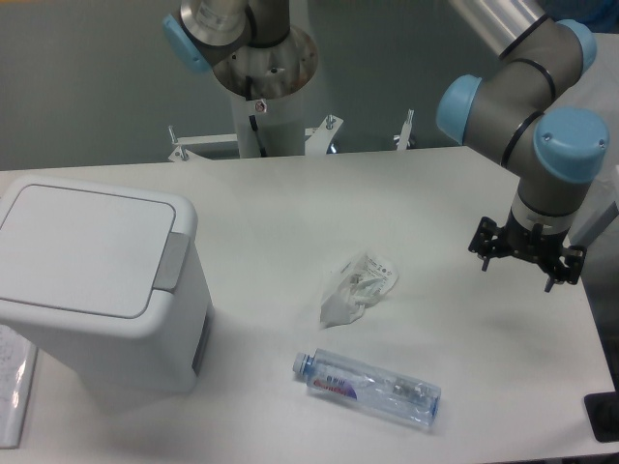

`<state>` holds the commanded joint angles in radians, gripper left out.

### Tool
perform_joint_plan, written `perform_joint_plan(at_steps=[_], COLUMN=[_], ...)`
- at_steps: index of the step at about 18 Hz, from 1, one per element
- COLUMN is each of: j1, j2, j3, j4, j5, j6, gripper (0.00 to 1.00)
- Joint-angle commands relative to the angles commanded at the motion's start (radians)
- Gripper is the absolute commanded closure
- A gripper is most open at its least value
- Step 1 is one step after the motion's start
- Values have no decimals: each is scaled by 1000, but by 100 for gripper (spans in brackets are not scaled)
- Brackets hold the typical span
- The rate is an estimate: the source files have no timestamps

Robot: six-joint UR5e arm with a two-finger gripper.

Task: Open the trash can
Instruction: 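Lower the open gripper slightly above the table beside the bag, then move the open gripper across the table toward the trash can lid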

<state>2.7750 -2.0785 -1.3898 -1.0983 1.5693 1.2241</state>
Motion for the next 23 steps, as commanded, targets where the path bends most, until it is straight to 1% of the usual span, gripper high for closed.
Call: perform_joint_plan(at_steps=[7, 8, 11, 12, 14, 18, 19, 21, 22, 23], j1=[-5, -9, -28, -31, -32, -58, -70, -84, -101, -113], j2=[3, 2, -2, -2, 5, 11, 21, 31, 35, 44], j3=[-3, -3, -17, -24, -25, 0, -2, -3, -2, 0], j4=[5, 15, 75, 92, 107, 107, 106, 104, 104, 106], j5=[-11, -11, -11, -11, -17, -60, -78, -130, -141, -143], j6=[9, 8, -5, -30, -127, -331, -365, -391, -409, -455], gripper=[0, 0, 0, 0, 0, 0, 0, 0, 0, 0])
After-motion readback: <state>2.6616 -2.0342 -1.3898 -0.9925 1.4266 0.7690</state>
